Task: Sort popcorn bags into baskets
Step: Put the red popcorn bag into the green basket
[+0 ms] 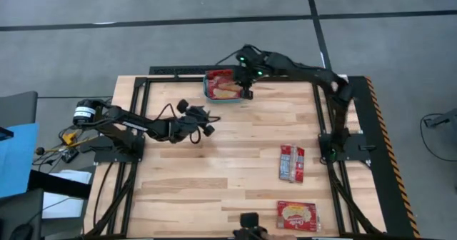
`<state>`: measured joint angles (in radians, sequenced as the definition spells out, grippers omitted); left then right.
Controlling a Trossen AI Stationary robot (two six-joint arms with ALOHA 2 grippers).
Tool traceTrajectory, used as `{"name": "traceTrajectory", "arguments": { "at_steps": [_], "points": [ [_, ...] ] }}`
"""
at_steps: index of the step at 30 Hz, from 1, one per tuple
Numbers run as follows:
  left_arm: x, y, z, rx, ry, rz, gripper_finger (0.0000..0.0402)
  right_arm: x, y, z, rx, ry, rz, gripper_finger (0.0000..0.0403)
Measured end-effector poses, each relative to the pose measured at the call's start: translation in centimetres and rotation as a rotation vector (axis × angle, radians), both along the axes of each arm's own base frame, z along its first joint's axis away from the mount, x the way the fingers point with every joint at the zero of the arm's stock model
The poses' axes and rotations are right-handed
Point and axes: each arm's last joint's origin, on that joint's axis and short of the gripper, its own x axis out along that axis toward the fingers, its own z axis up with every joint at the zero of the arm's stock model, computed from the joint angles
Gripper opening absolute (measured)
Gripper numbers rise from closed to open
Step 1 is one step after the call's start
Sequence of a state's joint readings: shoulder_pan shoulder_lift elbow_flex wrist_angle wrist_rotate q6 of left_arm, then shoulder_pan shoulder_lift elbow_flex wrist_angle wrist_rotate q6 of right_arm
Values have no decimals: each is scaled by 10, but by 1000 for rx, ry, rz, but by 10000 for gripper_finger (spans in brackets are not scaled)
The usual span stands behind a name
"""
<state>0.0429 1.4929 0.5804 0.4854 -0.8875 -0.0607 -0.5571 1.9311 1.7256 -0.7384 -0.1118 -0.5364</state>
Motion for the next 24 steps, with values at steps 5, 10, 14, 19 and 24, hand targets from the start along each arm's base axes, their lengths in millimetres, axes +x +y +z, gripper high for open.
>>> {"name": "traceTrajectory", "arguments": {
  "at_steps": [5,10,14,19,24],
  "points": [
    [-17,4,10,-19,43,74,142,22,-13,-2,-28,60,69,30],
    [-36,10,28,-22,39,142,142,42,-22,-20,-8,128,113,30],
    [-47,12,39,-19,31,158,142,48,-23,-36,45,225,142,30],
    [-51,11,43,-17,31,154,142,55,-27,-51,91,282,148,30],
    [-51,11,42,-26,31,155,142,62,-32,-60,97,283,139,42]
  ]
}}
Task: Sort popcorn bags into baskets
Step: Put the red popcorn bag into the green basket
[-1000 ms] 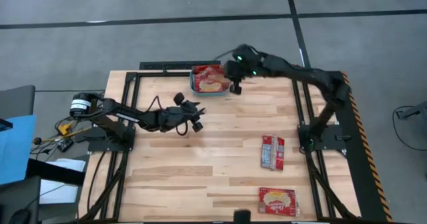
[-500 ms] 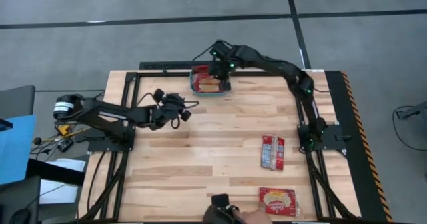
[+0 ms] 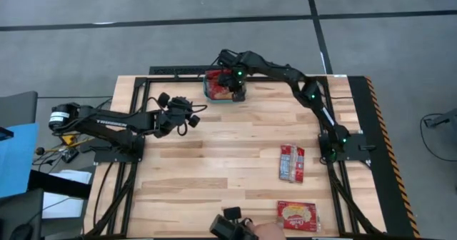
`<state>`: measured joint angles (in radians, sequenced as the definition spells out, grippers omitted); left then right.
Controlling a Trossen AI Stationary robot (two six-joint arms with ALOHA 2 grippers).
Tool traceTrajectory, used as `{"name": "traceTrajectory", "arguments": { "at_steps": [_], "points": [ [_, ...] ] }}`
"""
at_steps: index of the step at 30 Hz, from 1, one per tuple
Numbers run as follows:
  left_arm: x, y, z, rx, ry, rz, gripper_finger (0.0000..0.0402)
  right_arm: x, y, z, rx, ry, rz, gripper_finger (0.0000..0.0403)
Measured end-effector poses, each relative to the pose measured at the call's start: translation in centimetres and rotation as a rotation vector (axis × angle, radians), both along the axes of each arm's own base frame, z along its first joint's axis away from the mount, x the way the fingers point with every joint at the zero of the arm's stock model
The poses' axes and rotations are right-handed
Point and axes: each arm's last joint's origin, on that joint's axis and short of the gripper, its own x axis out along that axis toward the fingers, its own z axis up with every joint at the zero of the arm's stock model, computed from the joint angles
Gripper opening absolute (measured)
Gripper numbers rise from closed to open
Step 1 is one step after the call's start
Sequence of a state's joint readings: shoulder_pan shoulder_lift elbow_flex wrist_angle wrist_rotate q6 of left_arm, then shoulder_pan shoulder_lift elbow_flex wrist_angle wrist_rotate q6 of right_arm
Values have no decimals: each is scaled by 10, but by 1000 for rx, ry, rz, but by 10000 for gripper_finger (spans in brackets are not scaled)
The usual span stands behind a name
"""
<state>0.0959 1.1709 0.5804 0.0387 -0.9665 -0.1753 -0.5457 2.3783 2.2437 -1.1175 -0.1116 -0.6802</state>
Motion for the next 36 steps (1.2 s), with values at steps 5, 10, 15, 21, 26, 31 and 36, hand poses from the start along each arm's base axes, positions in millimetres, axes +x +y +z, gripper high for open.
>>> {"name": "traceTrajectory", "arguments": {
  "at_steps": [5,10,15,21,26,31,36],
  "points": [
    [-1,0,-2,-15,0,8,142,7,-2,-6,-8,-17,-14,92],
    [-1,0,-2,-23,-8,13,142,9,-3,-7,-13,-28,-35,154],
    [-1,0,-2,-23,-8,13,142,4,-5,2,-10,-34,-98,216],
    [-2,0,-3,-25,-7,14,142,-13,-7,46,-20,-126,-194,240],
    [-4,-3,-6,-49,5,17,142,-36,-5,85,34,-196,-312,221],
    [-6,-17,-11,-78,14,-5,142,-59,9,105,161,-248,-345,187],
    [-11,-36,-16,-80,1,4,142,-68,44,92,202,-248,-331,147]
  ]
}}
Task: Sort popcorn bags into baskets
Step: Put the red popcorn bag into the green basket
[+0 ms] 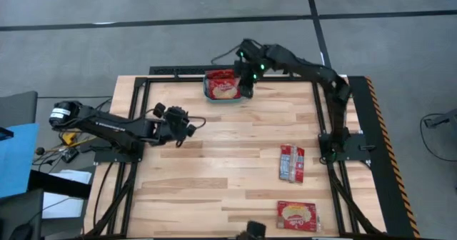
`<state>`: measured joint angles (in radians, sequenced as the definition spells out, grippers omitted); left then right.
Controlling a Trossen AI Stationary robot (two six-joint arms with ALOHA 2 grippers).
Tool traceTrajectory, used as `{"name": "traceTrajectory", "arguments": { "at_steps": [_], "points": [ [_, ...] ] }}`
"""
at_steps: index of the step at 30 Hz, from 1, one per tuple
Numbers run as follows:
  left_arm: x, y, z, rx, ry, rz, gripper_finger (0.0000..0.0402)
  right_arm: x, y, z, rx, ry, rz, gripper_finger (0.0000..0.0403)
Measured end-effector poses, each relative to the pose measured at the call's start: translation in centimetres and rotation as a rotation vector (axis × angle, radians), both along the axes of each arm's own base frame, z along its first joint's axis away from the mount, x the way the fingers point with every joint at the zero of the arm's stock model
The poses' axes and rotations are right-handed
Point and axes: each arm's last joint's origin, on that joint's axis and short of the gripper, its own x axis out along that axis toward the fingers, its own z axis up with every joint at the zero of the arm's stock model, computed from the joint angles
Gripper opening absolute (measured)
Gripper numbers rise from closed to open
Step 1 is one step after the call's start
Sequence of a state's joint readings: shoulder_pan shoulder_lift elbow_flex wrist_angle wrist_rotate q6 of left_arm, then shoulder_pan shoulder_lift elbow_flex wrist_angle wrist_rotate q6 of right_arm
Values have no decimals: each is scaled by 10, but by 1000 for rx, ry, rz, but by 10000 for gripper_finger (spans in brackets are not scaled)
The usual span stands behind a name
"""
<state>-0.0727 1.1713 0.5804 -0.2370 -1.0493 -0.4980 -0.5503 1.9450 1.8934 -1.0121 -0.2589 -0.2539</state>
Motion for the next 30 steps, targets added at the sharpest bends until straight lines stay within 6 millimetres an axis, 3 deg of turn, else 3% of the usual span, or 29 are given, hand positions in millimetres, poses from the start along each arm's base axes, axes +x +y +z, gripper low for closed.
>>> {"name": "traceTrajectory", "arguments": {
  "at_steps": [8,14,19,24,30],
  "points": [
    [-5,-30,-4,-76,-83,-78,142,-41,70,-47,21,-140,-59,100],
    [7,-43,-7,-195,-48,-295,142,-79,133,-68,-5,-210,-127,90],
    [25,-46,-19,-184,-51,-336,142,-108,174,-82,55,-162,-116,93],
    [54,-46,-35,-126,-74,-433,142,-126,204,-99,176,-76,-61,113],
    [76,-43,-42,-42,-140,-546,142,-137,241,-112,178,1,-26,180]
  ]
}}
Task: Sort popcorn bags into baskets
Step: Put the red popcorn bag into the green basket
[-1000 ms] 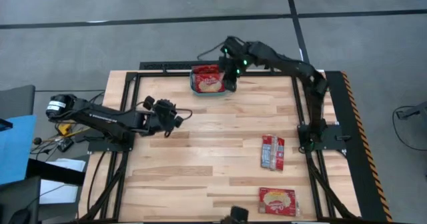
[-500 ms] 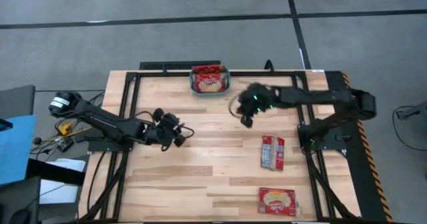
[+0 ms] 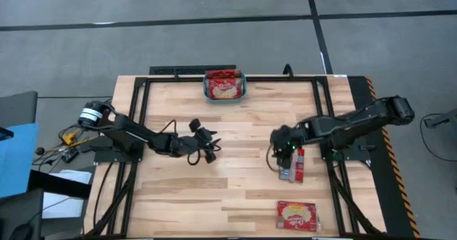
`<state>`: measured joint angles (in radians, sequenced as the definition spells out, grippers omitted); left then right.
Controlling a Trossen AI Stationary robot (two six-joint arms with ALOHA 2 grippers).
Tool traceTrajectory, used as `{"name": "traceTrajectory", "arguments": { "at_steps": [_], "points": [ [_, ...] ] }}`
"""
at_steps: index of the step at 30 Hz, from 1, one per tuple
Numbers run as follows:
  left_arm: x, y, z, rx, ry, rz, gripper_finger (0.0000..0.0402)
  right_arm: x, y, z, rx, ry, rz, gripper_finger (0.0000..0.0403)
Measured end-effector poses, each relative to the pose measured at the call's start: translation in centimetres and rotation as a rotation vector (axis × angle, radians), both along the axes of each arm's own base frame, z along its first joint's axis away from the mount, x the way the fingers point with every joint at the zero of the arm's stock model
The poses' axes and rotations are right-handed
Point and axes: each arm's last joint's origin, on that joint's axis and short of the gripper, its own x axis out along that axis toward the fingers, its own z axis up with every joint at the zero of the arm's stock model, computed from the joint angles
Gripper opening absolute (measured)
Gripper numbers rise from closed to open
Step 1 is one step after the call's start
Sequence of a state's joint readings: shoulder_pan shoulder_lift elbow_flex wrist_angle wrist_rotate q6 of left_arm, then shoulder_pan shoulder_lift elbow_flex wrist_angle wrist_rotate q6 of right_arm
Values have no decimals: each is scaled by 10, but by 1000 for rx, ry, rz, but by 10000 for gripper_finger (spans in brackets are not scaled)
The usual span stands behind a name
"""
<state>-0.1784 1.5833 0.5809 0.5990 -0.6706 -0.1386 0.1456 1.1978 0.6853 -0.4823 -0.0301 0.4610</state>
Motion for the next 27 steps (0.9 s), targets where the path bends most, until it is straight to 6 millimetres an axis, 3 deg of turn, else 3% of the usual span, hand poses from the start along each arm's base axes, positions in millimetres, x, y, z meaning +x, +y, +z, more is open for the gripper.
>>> {"name": "traceTrajectory", "arguments": {
  "at_steps": [5,14,22,27],
  "points": [
    [5,6,5,74,-13,-82,142,-13,39,-1,-76,8,-29,208],
    [8,14,14,138,-62,-79,142,-34,95,-18,-56,41,-80,202],
    [8,17,15,161,-54,-75,142,-33,113,-60,-159,187,-109,190],
    [8,17,14,150,-57,-76,142,-30,116,-73,-190,234,-107,175]
  ]
}}
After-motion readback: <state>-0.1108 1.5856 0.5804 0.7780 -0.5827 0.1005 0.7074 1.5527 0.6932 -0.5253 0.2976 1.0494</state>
